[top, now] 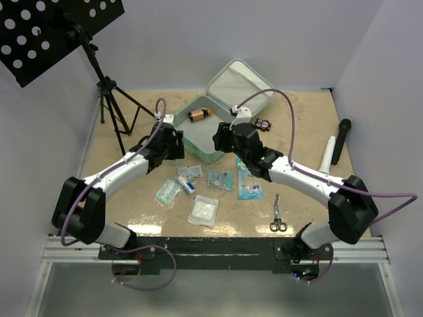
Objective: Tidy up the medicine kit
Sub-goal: Pick up the pill bottle at the center of the board, then place the pill bottle in the medicine box.
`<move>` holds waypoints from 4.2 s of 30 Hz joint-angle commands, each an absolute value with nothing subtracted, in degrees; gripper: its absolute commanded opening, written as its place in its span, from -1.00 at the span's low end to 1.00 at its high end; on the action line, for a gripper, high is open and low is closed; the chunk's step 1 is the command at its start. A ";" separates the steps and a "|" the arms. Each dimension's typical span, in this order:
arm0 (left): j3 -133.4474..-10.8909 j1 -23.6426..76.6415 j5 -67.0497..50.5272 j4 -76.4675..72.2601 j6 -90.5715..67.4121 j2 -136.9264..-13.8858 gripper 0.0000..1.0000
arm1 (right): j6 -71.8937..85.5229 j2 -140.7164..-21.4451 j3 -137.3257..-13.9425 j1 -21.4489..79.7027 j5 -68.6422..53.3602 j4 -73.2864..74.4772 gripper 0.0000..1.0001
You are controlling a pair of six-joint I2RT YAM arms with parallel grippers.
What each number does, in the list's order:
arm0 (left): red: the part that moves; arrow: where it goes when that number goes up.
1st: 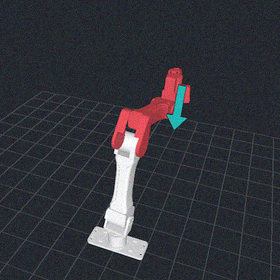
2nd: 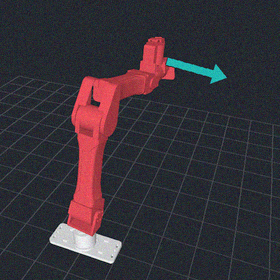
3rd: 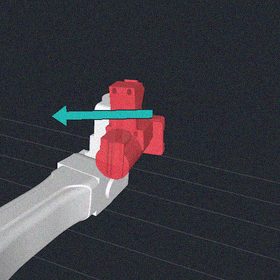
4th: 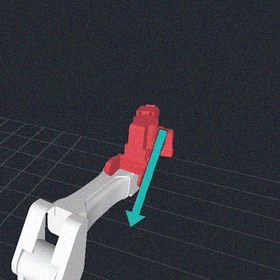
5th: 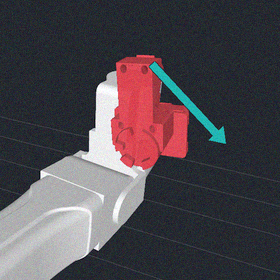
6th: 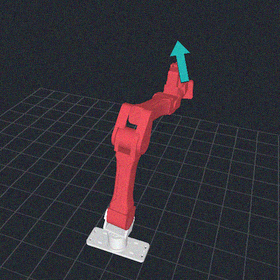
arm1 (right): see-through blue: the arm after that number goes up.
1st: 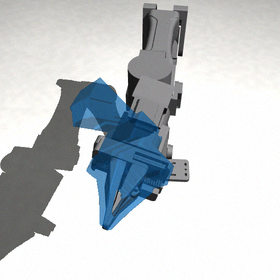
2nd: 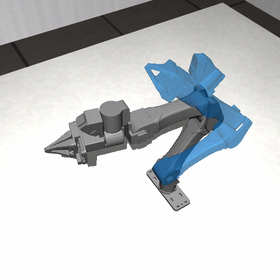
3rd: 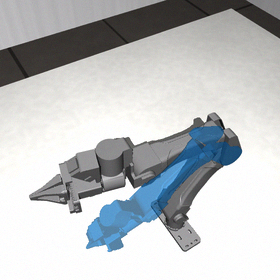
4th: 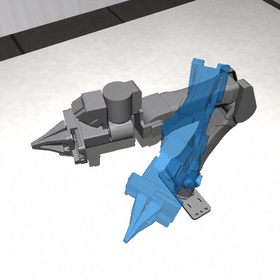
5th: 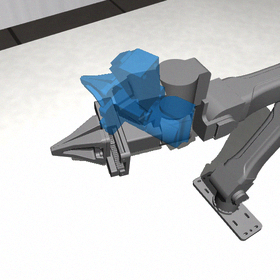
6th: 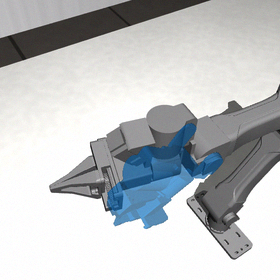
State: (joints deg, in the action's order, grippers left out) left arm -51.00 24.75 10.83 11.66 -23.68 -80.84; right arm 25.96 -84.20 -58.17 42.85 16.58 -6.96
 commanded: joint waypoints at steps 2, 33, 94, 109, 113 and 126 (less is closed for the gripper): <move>-55.02 25.75 15.20 12.74 -23.55 -85.07 0.34 | 26.02 -81.30 -57.22 43.07 16.35 -9.49 0.04; -72.24 26.63 -2.69 26.54 -19.34 -77.25 -1.00 | 19.86 -74.10 -42.93 45.09 -11.92 -35.97 0.40; -82.26 25.05 -21.46 23.65 -20.03 -73.39 0.73 | 16.26 -74.62 -50.98 46.49 -6.59 -20.66 -0.50; -63.29 21.01 6.06 18.01 -28.21 -56.17 0.68 | 50.52 -96.48 -64.76 35.16 -9.24 -28.83 -0.62; -58.98 21.01 9.83 19.16 -30.14 -53.71 0.67 | 56.68 -105.10 -70.91 33.84 -8.96 -30.67 -0.64; -52.65 21.01 15.73 17.93 -33.22 -49.74 0.65 | 63.19 -119.26 -84.10 29.09 -3.87 -23.56 -0.54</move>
State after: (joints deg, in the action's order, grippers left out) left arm -53.74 21.04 13.78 20.21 -32.12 -49.41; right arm 59.64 -119.55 -79.05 30.65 -6.72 -23.31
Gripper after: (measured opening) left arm 0.827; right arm 0.501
